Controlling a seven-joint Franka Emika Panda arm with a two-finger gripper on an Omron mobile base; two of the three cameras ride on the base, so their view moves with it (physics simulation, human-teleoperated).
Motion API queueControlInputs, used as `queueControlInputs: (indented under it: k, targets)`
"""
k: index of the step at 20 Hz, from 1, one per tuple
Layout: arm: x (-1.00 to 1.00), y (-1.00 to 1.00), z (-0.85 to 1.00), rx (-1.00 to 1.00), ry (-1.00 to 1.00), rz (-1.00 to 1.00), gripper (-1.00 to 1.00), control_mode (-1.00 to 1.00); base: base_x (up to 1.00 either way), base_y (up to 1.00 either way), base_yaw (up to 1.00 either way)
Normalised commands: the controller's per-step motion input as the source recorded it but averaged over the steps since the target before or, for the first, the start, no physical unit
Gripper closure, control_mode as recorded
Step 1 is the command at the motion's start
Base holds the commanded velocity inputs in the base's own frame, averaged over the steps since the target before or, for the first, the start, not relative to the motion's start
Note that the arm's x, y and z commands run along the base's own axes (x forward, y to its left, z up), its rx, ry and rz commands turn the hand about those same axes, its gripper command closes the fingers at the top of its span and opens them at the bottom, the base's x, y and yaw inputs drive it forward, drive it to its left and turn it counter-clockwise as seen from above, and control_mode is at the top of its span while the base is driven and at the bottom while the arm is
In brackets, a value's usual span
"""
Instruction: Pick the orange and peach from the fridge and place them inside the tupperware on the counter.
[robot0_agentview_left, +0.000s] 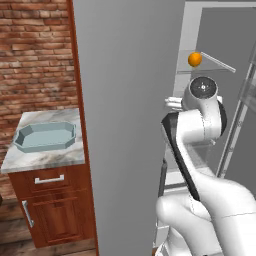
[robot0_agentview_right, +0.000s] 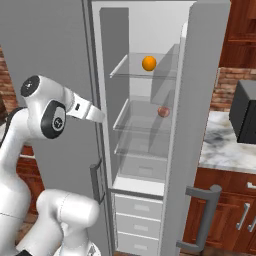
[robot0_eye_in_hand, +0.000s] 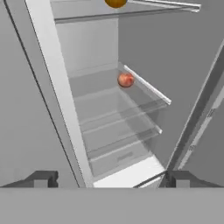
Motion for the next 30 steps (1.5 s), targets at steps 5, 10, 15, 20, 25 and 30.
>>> queueControlInputs:
  k: [5, 10, 15, 20, 25, 30]
  targets:
    - [0.06, -0.57, 0.0, 0.17, 0.09, -0.83, -1.0, -1.0, 0.0, 0.0, 0.0]
    - [0.0, -0.51, -0.02, 0.13, 0.01, -0.33, -1.0, -1.0, 0.0, 0.0, 0.0]
    - [0.0, -0.43, -0.05, 0.08, 0.0, -0.04, -1.0, -1.0, 0.0, 0.0, 0.0]
    - [0.03, -0.42, -0.13, 0.07, -0.01, 0.0, -1.0, -1.0, 0.0, 0.0, 0.0]
    - [0.07, -0.42, -0.11, 0.05, 0.0, 0.01, -1.0, -1.0, 0.0, 0.0, 0.0]
    - [0.06, -0.33, -0.07, 0.0, 0.0, 0.0, -1.0, -1.0, 0.0, 0.0, 0.0]
